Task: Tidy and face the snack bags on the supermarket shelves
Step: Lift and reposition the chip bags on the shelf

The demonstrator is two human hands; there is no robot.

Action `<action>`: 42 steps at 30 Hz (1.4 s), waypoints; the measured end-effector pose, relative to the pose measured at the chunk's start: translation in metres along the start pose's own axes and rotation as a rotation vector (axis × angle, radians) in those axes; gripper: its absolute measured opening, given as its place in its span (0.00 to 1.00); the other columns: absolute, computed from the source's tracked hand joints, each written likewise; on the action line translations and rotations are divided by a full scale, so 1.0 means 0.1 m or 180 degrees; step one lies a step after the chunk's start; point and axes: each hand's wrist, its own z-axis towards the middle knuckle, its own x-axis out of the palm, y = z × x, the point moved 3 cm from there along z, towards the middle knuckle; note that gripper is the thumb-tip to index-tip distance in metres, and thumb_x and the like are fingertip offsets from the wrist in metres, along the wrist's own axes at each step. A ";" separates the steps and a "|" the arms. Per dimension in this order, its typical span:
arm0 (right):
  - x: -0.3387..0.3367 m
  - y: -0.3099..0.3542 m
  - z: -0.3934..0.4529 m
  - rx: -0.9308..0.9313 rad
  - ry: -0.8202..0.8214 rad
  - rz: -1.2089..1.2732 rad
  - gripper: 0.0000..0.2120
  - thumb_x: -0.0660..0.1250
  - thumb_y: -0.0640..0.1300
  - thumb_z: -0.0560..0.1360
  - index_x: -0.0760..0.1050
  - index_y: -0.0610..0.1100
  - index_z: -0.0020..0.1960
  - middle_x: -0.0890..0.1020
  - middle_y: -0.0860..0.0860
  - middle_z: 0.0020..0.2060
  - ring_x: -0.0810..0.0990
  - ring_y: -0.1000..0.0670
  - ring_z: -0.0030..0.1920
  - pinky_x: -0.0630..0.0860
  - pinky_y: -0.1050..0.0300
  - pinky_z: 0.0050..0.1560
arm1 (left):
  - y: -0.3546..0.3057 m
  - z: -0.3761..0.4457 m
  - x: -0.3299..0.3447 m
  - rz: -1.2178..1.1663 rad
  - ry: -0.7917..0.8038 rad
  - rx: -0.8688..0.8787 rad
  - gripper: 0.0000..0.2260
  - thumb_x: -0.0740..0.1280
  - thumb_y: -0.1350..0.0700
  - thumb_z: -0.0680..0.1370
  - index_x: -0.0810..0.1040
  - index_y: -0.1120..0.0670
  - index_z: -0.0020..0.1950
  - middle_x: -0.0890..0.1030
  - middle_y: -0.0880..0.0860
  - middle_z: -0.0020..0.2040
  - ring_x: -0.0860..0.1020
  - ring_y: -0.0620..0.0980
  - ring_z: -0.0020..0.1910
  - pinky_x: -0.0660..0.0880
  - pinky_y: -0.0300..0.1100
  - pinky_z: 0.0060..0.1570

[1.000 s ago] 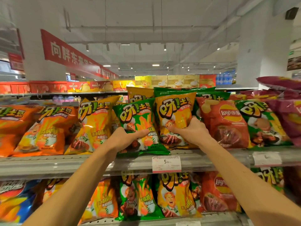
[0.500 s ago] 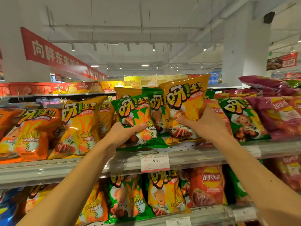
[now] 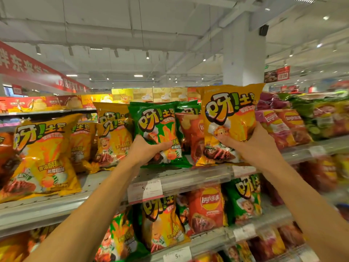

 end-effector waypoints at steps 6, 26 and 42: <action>-0.03 0.00 -0.13 0.0051 0.0100 0.0190 0.45 0.77 0.70 0.61 0.69 0.53 0.71 0.79 0.57 0.61 0.78 0.51 0.60 0.75 0.50 0.61 | 0.14 -0.02 0.19 0.0171 -0.0135 -0.0495 0.51 0.79 0.35 0.63 0.59 0.58 0.75 0.73 0.54 0.68 0.73 0.55 0.65 0.74 0.50 0.58; 1.56 1.13 -0.51 -0.0485 0.0835 0.0711 0.50 0.74 0.74 0.60 0.65 0.50 0.74 0.79 0.53 0.65 0.78 0.47 0.65 0.75 0.42 0.66 | 0.30 -1.10 -1.34 0.3490 -0.0235 0.0589 0.29 0.63 0.31 0.75 0.79 0.57 0.34 0.80 0.53 0.32 0.78 0.53 0.34 0.72 0.47 0.31; 2.73 1.32 -0.55 -0.0168 0.2056 0.0420 0.55 0.74 0.75 0.61 0.62 0.47 0.78 0.74 0.48 0.71 0.74 0.44 0.69 0.74 0.43 0.68 | 0.49 -1.20 -1.38 0.3785 -0.0699 0.0514 0.08 0.67 0.49 0.80 0.80 0.54 0.50 0.78 0.52 0.50 0.78 0.56 0.52 0.74 0.49 0.44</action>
